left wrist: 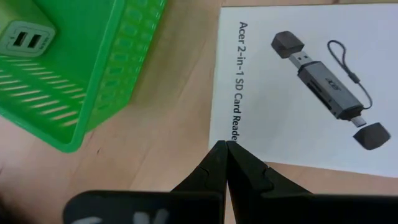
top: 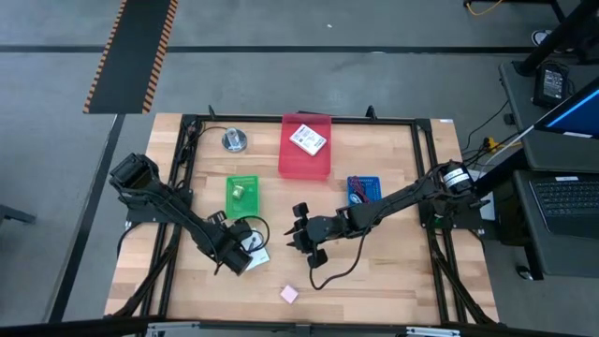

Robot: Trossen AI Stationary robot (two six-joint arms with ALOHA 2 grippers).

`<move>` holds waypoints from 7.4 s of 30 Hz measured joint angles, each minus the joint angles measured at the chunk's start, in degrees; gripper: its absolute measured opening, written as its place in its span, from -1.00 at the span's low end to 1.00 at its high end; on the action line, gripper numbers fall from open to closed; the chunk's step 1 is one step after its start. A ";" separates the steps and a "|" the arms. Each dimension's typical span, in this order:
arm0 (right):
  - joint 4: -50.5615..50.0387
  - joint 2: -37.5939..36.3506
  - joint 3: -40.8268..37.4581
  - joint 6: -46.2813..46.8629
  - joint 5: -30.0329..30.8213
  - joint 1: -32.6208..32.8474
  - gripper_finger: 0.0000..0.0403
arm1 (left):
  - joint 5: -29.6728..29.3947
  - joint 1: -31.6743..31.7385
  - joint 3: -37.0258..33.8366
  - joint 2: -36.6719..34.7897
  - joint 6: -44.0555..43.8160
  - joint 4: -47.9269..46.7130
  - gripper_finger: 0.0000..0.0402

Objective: Pick and place items into bin
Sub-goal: Put the white card reader box into the red basket

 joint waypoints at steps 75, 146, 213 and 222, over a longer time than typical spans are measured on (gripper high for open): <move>0.12 2.05 -0.04 -0.10 0.20 1.46 -0.39 | -0.20 -0.02 -3.98 -0.81 -2.49 5.49 -0.98; 6.15 6.20 0.02 -5.09 0.24 3.60 -0.40 | -1.67 -0.30 -7.43 -0.93 -2.92 10.15 -0.98; 6.20 20.29 10.47 -21.28 2.38 5.27 -0.40 | -4.03 -0.39 -9.33 -1.04 -7.47 17.69 -0.98; 9.02 21.19 10.45 -21.11 0.55 5.39 -0.40 | -4.18 -0.39 -9.33 -1.04 -7.64 17.93 -0.98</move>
